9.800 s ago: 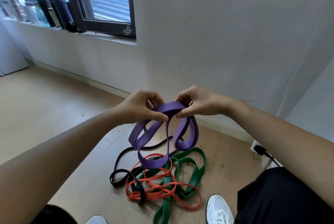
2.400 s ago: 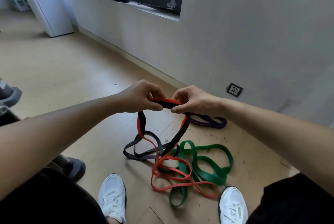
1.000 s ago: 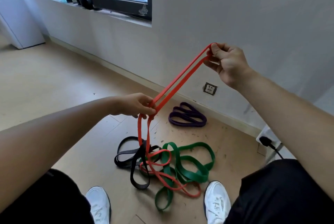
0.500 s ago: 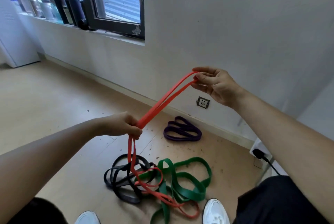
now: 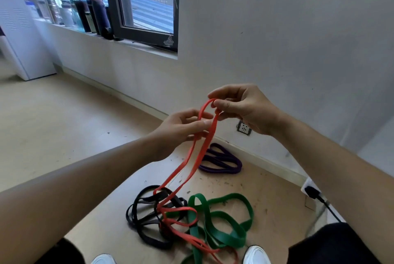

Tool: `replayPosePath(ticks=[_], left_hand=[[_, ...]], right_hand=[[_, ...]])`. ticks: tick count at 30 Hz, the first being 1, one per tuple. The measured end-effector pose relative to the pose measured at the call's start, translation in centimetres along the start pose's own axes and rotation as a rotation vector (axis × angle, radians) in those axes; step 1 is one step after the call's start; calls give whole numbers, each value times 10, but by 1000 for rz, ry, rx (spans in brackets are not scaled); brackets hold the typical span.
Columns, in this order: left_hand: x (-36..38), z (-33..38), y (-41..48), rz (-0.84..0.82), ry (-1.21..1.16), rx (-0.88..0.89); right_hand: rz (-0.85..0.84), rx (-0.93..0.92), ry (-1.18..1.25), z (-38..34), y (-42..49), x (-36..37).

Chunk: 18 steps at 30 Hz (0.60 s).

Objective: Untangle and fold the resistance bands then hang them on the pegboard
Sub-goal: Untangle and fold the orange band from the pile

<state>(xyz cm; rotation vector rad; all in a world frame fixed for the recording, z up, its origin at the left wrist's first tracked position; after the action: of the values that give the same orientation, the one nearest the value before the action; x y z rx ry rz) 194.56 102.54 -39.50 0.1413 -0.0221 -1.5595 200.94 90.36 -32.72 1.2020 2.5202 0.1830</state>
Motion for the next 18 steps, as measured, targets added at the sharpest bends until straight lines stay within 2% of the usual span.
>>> replayPosePath(ticks=[4, 9, 14, 18], left_hand=[[-1, 0, 0, 80, -3, 9], [2, -4, -4, -30, 158, 18], [4, -20, -12, -140, 196, -32], [-3, -28, -15, -146, 189, -65]], right_hand=[[-39, -63, -96, -7, -3, 13], [18, -116, -104, -13, -3, 8], [187, -157, 46, -20, 3, -17], [342, -149, 203, -19, 7, -55]])
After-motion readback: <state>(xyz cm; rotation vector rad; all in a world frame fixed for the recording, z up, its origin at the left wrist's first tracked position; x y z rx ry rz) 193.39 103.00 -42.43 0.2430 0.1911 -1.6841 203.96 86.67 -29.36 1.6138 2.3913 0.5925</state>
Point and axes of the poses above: each hand's wrist, its own y-axis towards the middle knuckle, its own x-axis out of the palm, z = x × y, the point moved 9 cm from there along y, towards the middle knuckle, and after that the axes turned 7 degrees about z, right-handed, at the moved point
